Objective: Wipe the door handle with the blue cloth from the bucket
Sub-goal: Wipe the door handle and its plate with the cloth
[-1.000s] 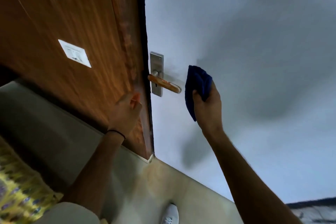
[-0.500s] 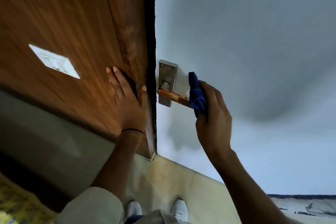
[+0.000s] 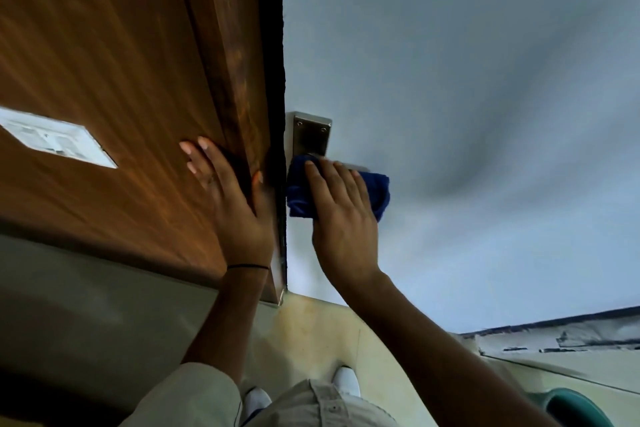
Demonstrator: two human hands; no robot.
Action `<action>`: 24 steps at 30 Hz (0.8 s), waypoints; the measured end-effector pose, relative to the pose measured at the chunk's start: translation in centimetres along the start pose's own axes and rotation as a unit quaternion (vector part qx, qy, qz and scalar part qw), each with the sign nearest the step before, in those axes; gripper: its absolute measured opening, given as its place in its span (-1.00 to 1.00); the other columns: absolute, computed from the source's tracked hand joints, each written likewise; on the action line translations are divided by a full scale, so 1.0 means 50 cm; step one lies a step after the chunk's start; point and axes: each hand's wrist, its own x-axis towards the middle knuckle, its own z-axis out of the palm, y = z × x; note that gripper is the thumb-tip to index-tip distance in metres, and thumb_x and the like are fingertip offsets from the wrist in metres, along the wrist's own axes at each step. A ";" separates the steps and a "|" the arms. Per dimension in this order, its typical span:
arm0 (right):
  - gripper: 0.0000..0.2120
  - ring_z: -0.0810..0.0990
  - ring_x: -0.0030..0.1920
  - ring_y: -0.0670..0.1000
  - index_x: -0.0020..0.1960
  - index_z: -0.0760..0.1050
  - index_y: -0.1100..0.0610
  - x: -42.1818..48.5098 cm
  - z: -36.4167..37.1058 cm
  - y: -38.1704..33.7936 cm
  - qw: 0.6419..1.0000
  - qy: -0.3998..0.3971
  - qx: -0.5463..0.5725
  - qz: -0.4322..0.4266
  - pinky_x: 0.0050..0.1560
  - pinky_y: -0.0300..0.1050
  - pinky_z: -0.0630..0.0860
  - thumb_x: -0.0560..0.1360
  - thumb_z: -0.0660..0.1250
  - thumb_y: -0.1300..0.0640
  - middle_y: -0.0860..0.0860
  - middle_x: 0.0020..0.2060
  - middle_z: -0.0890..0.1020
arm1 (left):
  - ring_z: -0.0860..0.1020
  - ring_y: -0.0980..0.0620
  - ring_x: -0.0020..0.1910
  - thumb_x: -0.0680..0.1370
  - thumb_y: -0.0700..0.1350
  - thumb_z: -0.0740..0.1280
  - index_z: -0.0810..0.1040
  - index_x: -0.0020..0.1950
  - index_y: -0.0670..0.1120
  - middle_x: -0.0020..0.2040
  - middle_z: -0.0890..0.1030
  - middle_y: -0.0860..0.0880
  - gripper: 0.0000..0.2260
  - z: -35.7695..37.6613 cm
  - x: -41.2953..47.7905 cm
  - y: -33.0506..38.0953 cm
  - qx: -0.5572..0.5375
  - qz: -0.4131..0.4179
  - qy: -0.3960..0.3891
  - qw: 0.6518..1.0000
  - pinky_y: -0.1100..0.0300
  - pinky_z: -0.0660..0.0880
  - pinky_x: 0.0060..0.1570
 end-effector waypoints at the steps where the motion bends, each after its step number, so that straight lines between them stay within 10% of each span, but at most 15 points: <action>1: -0.51 0.41 0.44 0.18 0.46 0.39 0.16 0.004 0.000 -0.007 1.000 -0.014 0.005 -0.009 0.48 0.15 0.29 0.57 0.03 0.17 0.16 0.41 0.49 | -0.02 -0.19 0.59 0.65 0.02 0.21 -0.02 0.56 -0.27 0.58 0.00 -0.31 -0.35 0.000 0.000 -0.001 -0.023 0.002 -0.007 1.000 -0.09 0.01 0.57; 10: -0.44 0.39 0.47 0.11 0.46 0.40 0.10 -0.025 -0.032 0.063 0.998 -0.036 0.037 -0.020 0.46 0.15 0.32 0.48 0.31 0.36 0.08 0.44 0.46 | -0.03 -0.16 0.59 0.64 -0.02 0.25 -0.03 0.57 -0.23 0.59 -0.03 -0.28 -0.35 0.007 0.002 -0.016 -0.102 -0.006 -0.015 0.995 -0.22 0.19 0.48; 16: -0.46 0.37 0.47 0.16 0.47 0.39 0.11 0.019 -0.006 -0.006 0.996 -0.060 0.035 -0.048 0.48 0.14 0.28 0.53 -0.02 0.12 0.11 0.45 0.44 | -0.02 -0.17 0.59 0.63 -0.04 0.27 0.01 0.56 -0.26 0.58 -0.02 -0.29 -0.35 0.004 0.001 -0.014 -0.114 -0.005 -0.015 0.993 -0.21 0.15 0.50; 24: -0.40 0.41 0.45 0.14 0.44 0.43 0.12 -0.011 -0.044 0.078 0.994 -0.057 0.063 -0.063 0.41 0.18 0.37 0.43 0.28 0.40 0.08 0.42 0.48 | 0.00 -0.15 0.59 0.62 -0.02 0.30 0.03 0.56 -0.22 0.59 0.02 -0.26 -0.34 0.000 0.004 -0.017 -0.104 -0.025 -0.020 0.994 -0.17 0.17 0.50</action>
